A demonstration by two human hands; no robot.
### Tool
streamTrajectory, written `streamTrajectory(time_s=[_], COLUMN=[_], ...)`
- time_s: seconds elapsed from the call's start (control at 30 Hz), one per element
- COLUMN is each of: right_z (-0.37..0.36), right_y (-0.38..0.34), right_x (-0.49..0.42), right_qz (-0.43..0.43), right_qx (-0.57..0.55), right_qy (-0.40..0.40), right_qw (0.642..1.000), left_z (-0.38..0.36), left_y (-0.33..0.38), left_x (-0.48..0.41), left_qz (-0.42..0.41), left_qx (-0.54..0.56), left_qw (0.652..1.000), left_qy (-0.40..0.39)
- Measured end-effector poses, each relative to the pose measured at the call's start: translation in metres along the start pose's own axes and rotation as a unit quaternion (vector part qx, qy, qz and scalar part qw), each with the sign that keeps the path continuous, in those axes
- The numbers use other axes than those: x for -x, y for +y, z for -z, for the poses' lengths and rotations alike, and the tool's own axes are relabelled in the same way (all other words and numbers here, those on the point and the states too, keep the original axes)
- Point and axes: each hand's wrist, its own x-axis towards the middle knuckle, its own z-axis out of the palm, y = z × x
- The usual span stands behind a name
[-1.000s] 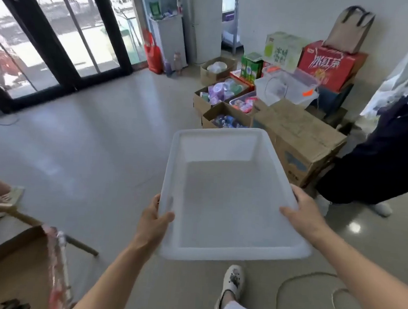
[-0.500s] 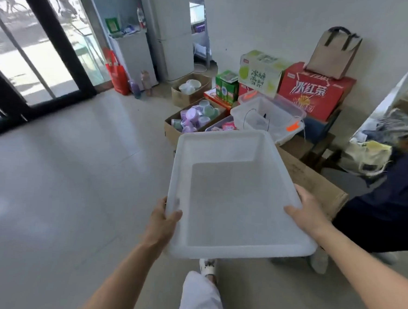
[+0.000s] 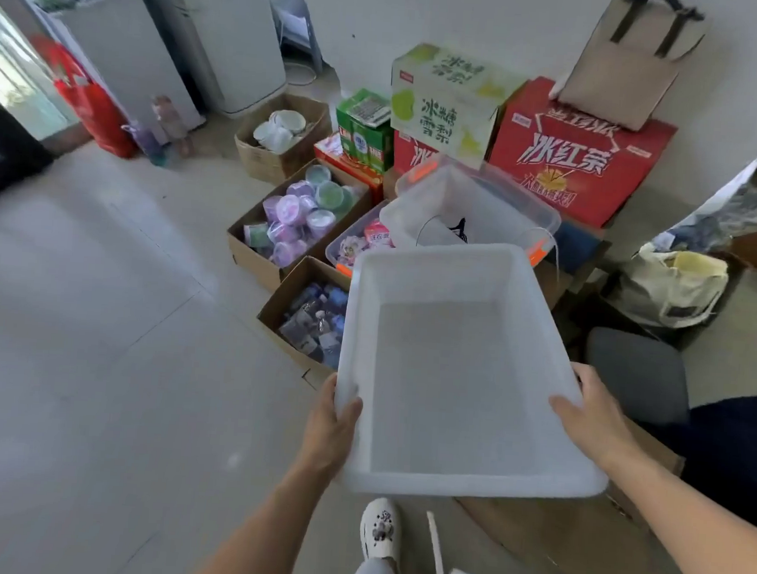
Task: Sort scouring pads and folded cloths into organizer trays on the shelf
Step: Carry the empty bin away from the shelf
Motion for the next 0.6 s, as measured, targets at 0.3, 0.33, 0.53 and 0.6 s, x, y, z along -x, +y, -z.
streamTrajectory(time_s=[0.3, 0.33, 0.53, 0.6], right_z=[0.007, 0.010, 0.031, 0.035], right_y=[0.019, 0.022, 0.046, 0.053], right_x=[-0.062, -0.067, -0.084, -0.086], right_qz=[-0.099, -0.104, -0.096, -0.083], right_qx=[0.088, 0.102, 0.178, 0.217], right_qy=[-0.053, -0.063, -0.136, -0.161], right_qw=[0.990, 0.987, 0.970, 0.959], left_z=[-0.043, -0.047, -0.073, -0.077], left_y=[-0.007, -0.010, -0.013, -0.003], left_x=[-0.032, -0.030, -0.018, -0.013], left_qz=[0.084, 0.098, 0.148, 0.155], left_qx=[-0.067, -0.077, -0.153, -0.194], left_qw=[0.990, 0.987, 0.970, 0.962], left_qy=[-0.092, -0.106, -0.116, -0.116])
